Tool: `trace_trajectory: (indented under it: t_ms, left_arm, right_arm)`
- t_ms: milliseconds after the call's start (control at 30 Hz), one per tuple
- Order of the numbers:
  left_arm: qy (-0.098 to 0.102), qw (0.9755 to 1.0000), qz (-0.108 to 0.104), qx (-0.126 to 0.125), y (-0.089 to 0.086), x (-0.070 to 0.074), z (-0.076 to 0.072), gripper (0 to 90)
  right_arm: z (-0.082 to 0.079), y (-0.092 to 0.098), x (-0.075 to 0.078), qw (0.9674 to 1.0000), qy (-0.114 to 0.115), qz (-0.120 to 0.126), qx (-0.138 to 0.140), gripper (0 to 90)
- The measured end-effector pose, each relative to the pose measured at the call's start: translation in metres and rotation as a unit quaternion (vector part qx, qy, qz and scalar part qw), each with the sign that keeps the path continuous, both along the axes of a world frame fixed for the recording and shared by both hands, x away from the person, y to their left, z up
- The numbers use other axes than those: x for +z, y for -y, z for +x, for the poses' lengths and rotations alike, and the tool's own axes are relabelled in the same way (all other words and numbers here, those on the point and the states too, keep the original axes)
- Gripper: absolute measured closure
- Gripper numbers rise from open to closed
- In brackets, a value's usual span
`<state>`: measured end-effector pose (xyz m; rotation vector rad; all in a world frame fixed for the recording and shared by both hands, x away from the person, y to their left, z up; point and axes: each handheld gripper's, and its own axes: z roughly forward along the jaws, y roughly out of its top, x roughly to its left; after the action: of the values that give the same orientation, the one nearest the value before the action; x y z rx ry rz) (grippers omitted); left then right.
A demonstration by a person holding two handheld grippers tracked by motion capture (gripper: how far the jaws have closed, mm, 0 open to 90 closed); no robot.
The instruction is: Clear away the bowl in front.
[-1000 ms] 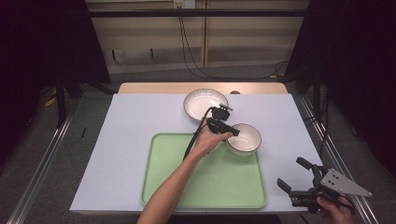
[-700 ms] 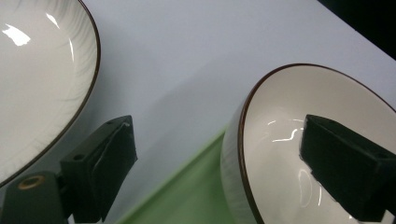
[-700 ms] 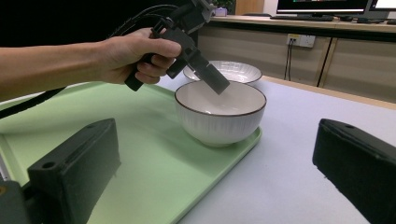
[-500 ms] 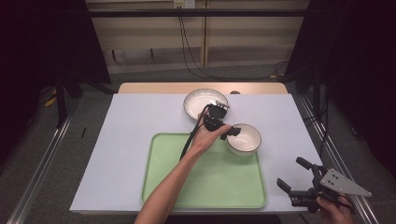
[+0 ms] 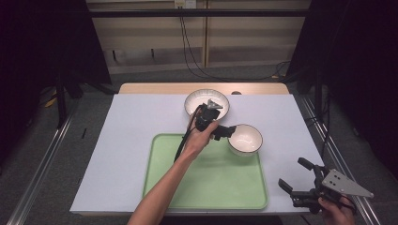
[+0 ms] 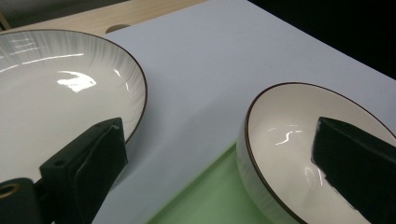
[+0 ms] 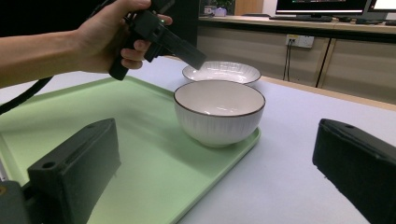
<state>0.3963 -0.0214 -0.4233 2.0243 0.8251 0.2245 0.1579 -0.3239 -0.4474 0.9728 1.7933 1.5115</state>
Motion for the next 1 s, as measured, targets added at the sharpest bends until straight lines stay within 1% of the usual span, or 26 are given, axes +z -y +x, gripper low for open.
trace_trajectory:
  t_ms: [33,67,100,133,233,267,333,367,400,500,533,567,600,633,700,733,767,800,867,900,933,967,1000]
  left_arm:
    - [0.000,1.0000,0.000,0.000,0.000,0.000,0.000,2.9]
    - [0.006,0.9999,0.001,0.008,-0.003,0.003,-0.004,3.2]
    - [0.006,0.9999,0.001,0.008,-0.003,0.003,-0.004,3.1]
    - [0.014,0.9998,0.000,0.012,-0.007,0.006,-0.007,3.1]
    - [0.018,0.9997,0.003,0.015,-0.011,0.008,-0.009,3.1]
    - [0.022,0.9995,0.001,0.021,-0.014,0.010,-0.011,3.0]
    - [0.023,0.9995,0.003,0.021,-0.015,0.011,-0.011,4.1]
    - [0.024,0.9995,-0.002,0.021,-0.015,0.011,-0.012,4.1]
    - [0.031,0.9993,-0.008,0.020,-0.018,0.013,-0.015,4.1]
    - [0.035,0.9992,-0.013,0.017,-0.023,0.015,-0.017,3.4]
    - [0.041,0.9989,-0.012,0.020,-0.025,0.017,-0.019,3.4]
    - [0.044,0.9985,-0.013,0.029,-0.029,0.018,-0.021,3.3]
    - [0.045,0.9983,-0.009,0.035,-0.031,0.019,-0.023,3.3]
    - [0.048,0.9982,-0.012,0.034,-0.035,0.020,-0.024,3.2]
    - [0.045,0.9982,-0.013,0.036,-0.039,0.022,-0.025,3.1]
    - [0.048,0.9980,-0.020,0.036,-0.046,0.023,-0.028,2.9]
    - [0.048,0.9980,-0.020,0.036,-0.046,0.023,-0.028,2.8]
    - [0.058,0.9972,-0.018,0.042,-0.054,0.025,-0.031,3.1]
    - [0.061,0.9970,-0.018,0.044,-0.057,0.026,-0.033,2.7]
    - [0.074,0.9962,-0.008,0.045,-0.062,0.026,-0.037,3.1]
    - [0.078,0.9957,-0.007,0.049,-0.064,0.027,-0.039,3.0]
    - [0.078,0.9957,-0.007,0.049,-0.064,0.027,-0.039,2.3]
    - [0.082,0.9952,-0.005,0.053,-0.067,0.027,-0.041,2.3]
  right_arm:
    - [0.000,0.000,0.000,1.0000,0.000,0.000,0.000,0.0]
    - [0.000,0.000,0.000,1.0000,0.000,0.000,-0.001,0.0]
    - [0.000,0.000,0.000,1.0000,-0.001,0.000,-0.001,0.0]
    - [0.000,0.000,0.000,1.0000,0.000,0.000,-0.001,0.0]
    - [0.000,0.000,0.000,1.0000,-0.001,0.000,0.000,0.0]
    - [0.000,-0.001,0.000,1.0000,-0.002,0.000,0.000,0.0]
    - [0.000,0.000,0.000,1.0000,-0.002,-0.002,-0.002,0.0]
    - [0.000,0.000,0.000,1.0000,-0.001,-0.003,-0.001,0.0]
    - [0.000,-0.001,0.000,1.0000,-0.002,-0.002,-0.001,0.0]
    - [0.000,0.000,0.000,1.0000,-0.001,-0.001,-0.002,0.0]
    - [0.000,0.000,0.000,1.0000,0.000,-0.001,-0.002,0.0]
    - [0.000,0.000,0.000,1.0000,0.001,-0.001,-0.001,0.0]
    - [0.000,0.000,0.000,1.0000,0.001,-0.001,-0.001,0.0]
    - [0.000,0.000,0.000,1.0000,0.001,-0.002,-0.001,0.0]
    - [0.000,0.000,0.000,1.0000,0.001,-0.003,-0.001,0.0]
    - [0.000,0.000,0.000,1.0000,0.001,-0.002,0.000,0.0]
    - [0.000,0.000,0.000,1.0000,0.001,-0.002,0.000,0.0]
    - [0.000,0.000,0.000,1.0000,0.000,-0.002,-0.001,0.0]
    - [0.000,0.000,0.000,1.0000,-0.002,-0.004,-0.002,0.0]
    - [0.000,0.000,0.000,1.0000,-0.003,-0.004,0.000,0.0]
    - [0.001,-0.001,0.000,1.0000,0.002,-0.004,0.000,0.0]
    - [0.001,-0.001,0.000,1.0000,0.002,-0.004,0.000,0.0]
    - [0.001,-0.002,0.000,1.0000,0.000,0.000,-0.001,0.0]
